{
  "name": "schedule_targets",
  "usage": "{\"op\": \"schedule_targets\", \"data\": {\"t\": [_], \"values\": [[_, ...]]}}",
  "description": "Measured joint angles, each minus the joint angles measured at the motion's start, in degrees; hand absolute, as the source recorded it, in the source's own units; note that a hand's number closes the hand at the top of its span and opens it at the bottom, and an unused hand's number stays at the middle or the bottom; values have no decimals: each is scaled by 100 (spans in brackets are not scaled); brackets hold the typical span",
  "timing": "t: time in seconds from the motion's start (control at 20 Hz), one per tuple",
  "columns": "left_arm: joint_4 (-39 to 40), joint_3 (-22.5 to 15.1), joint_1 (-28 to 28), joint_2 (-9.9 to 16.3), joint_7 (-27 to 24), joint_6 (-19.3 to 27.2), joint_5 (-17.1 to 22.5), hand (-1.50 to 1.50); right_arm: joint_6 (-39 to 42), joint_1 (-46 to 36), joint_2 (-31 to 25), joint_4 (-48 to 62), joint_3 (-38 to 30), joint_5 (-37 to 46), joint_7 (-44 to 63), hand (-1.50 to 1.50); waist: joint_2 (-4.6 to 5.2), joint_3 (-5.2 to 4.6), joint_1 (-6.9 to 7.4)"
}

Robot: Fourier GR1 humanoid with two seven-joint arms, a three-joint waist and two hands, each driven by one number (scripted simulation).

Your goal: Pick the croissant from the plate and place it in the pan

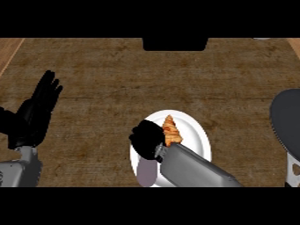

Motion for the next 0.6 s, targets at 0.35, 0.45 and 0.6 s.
{"op": "schedule_targets", "data": {"t": [0.35,0.45,0.6], "values": [[-21,187,86,52,27,70,18,0,-403,275,-108,122,-1852,-538,1070,150,31,25,-330],[-11,279,148,78,28,127,20,0,-656,388,-222,161,-2687,-764,1689,150,44,34,-569],[-53,331,233,84,14,150,34,0,-1198,418,-289,134,-3805,-975,2756,150,51,23,-632]]}}
